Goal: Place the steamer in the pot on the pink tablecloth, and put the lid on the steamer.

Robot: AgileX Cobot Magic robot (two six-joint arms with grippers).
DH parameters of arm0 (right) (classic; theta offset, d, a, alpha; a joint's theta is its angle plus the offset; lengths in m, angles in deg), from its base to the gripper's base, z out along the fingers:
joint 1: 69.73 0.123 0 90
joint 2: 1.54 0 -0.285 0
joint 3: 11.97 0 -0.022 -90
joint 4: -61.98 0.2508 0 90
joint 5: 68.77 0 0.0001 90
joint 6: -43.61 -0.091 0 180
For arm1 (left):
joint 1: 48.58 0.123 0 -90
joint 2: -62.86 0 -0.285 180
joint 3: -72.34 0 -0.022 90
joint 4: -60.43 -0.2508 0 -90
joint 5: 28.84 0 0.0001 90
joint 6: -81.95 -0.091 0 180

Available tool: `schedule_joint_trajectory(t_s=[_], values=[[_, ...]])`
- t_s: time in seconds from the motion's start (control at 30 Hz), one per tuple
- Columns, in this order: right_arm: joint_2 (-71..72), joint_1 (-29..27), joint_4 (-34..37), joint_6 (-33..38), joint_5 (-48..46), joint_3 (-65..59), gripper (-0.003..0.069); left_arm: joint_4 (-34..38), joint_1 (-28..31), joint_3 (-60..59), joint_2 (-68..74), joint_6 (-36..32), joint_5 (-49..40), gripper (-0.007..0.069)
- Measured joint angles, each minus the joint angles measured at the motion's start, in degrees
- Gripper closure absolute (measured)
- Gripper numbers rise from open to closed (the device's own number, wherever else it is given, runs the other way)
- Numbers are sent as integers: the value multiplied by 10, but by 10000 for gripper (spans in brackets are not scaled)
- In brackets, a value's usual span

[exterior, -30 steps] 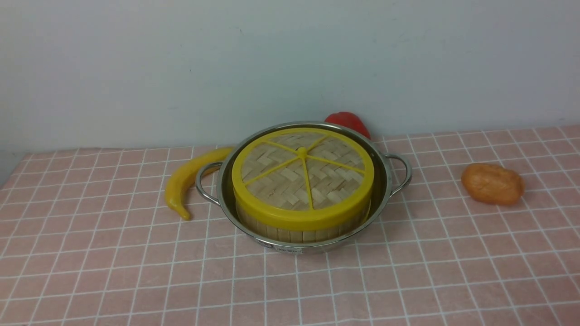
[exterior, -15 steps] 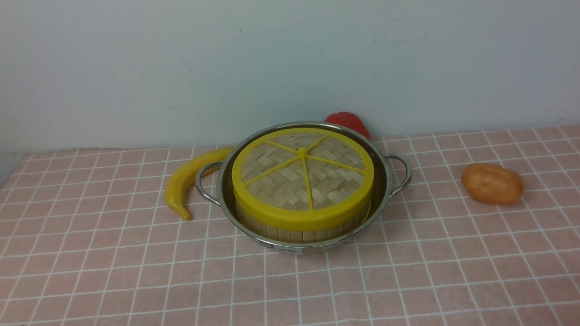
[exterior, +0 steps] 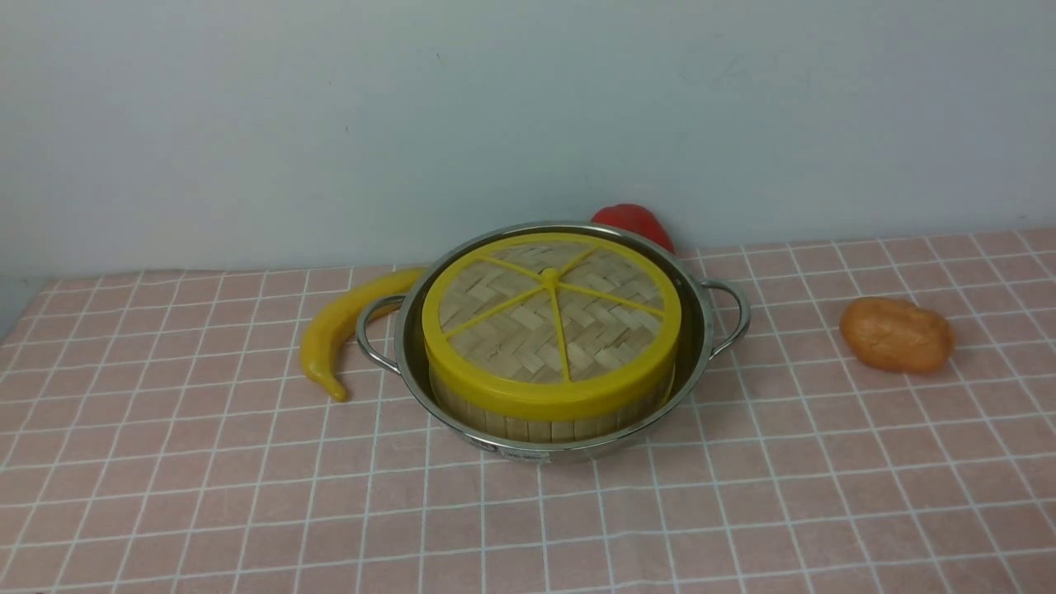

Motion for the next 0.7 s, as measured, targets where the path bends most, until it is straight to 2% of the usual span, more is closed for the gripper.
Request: schedule_joint_trajectory(t_s=[0.7], values=[[0,0,-1,0,0,0,417,0,0,0,0,0,0,433]])
